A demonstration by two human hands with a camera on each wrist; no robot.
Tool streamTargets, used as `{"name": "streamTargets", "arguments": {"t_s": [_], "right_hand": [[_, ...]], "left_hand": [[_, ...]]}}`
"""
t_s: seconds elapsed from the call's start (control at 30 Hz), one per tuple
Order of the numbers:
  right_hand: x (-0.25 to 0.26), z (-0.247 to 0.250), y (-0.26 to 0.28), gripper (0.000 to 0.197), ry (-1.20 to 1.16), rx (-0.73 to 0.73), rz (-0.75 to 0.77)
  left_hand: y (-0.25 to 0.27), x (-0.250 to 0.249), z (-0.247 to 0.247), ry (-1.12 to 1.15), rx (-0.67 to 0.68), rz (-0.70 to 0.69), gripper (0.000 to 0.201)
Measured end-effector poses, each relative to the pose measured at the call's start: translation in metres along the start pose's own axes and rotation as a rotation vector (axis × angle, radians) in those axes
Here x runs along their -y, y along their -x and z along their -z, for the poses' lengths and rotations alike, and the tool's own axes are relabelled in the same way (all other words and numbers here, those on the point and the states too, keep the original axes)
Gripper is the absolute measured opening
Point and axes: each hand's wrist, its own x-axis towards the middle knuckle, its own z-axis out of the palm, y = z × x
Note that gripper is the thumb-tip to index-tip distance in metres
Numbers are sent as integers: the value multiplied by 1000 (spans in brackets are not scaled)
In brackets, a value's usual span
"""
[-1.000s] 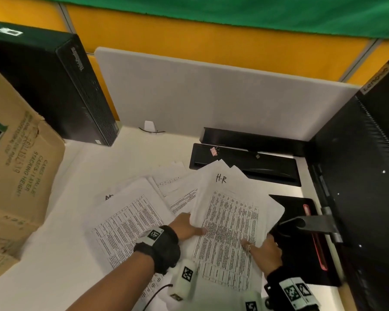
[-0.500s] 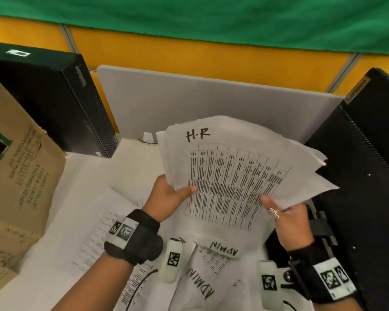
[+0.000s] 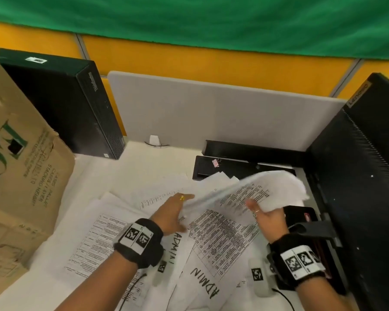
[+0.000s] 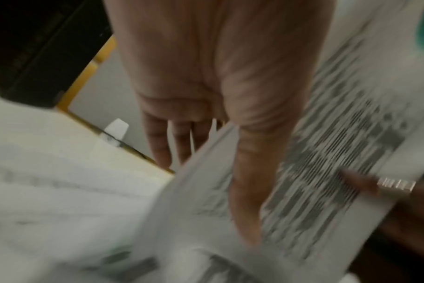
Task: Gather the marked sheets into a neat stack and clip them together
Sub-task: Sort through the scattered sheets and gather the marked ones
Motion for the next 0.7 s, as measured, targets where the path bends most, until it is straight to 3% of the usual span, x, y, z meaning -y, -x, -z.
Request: {"name": "streamTargets", "arguments": {"t_s": [0.07, 0.17, 0.3, 0.47, 0.53, 0.7], "right_hand": [[8, 2, -1, 17, 28, -65, 14], [15, 14, -6, 27, 115, -108, 100], [8, 27, -8, 31, 238, -125, 56], [-12, 36, 3, 33, 181, -229, -81], [-19, 43, 9, 32, 121, -252, -130], [-35, 59, 29, 25, 139, -312, -198]], "left_hand": [[-8, 23, 4, -404, 164, 104, 93], [-10, 41, 9, -829, 305, 109, 79], [-12, 49, 6, -870, 353, 138, 58], [-10, 53, 9, -1040, 466, 137, 38], [-5, 51, 10, -950, 458, 134, 43], [-2, 46, 36, -341, 311, 149, 30]]}}
